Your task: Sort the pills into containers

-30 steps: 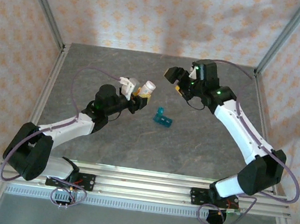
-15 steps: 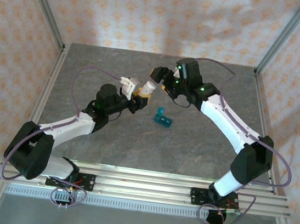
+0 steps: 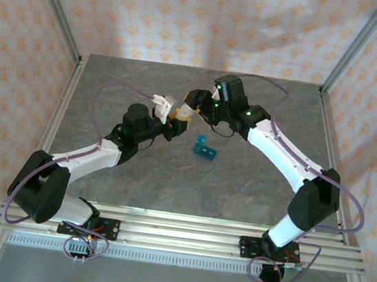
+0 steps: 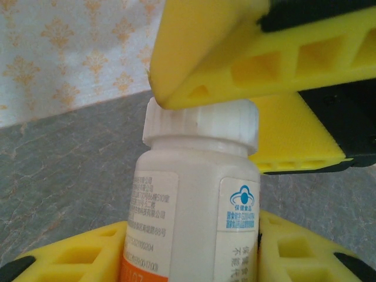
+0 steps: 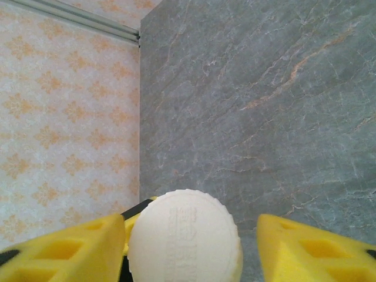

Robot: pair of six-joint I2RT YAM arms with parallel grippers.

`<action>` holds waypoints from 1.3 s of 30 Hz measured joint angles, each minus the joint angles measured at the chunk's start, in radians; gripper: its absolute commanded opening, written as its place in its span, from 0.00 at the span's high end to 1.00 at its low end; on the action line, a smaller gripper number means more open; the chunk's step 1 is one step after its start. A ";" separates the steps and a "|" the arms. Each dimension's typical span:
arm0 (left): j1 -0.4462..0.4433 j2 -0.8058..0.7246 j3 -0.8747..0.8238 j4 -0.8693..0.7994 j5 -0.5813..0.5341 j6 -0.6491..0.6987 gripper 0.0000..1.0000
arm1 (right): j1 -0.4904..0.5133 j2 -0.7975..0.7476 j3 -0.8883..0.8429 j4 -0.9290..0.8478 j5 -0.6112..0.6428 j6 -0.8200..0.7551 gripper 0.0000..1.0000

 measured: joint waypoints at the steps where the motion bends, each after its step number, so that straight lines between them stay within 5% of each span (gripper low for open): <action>1: 0.000 0.000 0.000 0.000 0.000 0.000 1.00 | 0.000 0.000 0.000 0.000 0.000 -0.003 0.50; 6: 0.000 0.002 0.000 -0.004 -0.001 -0.004 1.00 | 0.000 0.000 0.000 0.001 0.000 -0.017 0.62; 13: 0.001 0.003 0.001 0.005 0.011 -0.049 1.00 | -0.001 0.000 -0.001 0.016 -0.018 -0.112 0.63; 19: 0.021 0.026 0.001 0.069 0.099 -0.170 1.00 | -0.050 -0.017 -0.077 0.153 -0.168 -0.262 0.62; 22: 0.025 0.040 0.001 0.087 0.137 -0.220 1.00 | -0.078 -0.018 -0.101 0.190 -0.247 -0.291 0.56; 25: 0.026 0.039 0.004 0.087 0.153 -0.226 1.00 | -0.086 -0.018 -0.105 0.199 -0.281 -0.300 0.31; 28: 0.020 0.030 0.013 0.061 0.142 -0.183 1.00 | -0.085 -0.021 -0.105 0.202 -0.277 -0.303 0.20; 39: -0.029 -0.053 0.015 -0.128 -0.110 0.086 1.00 | -0.090 -0.061 -0.096 0.142 -0.119 -0.126 0.16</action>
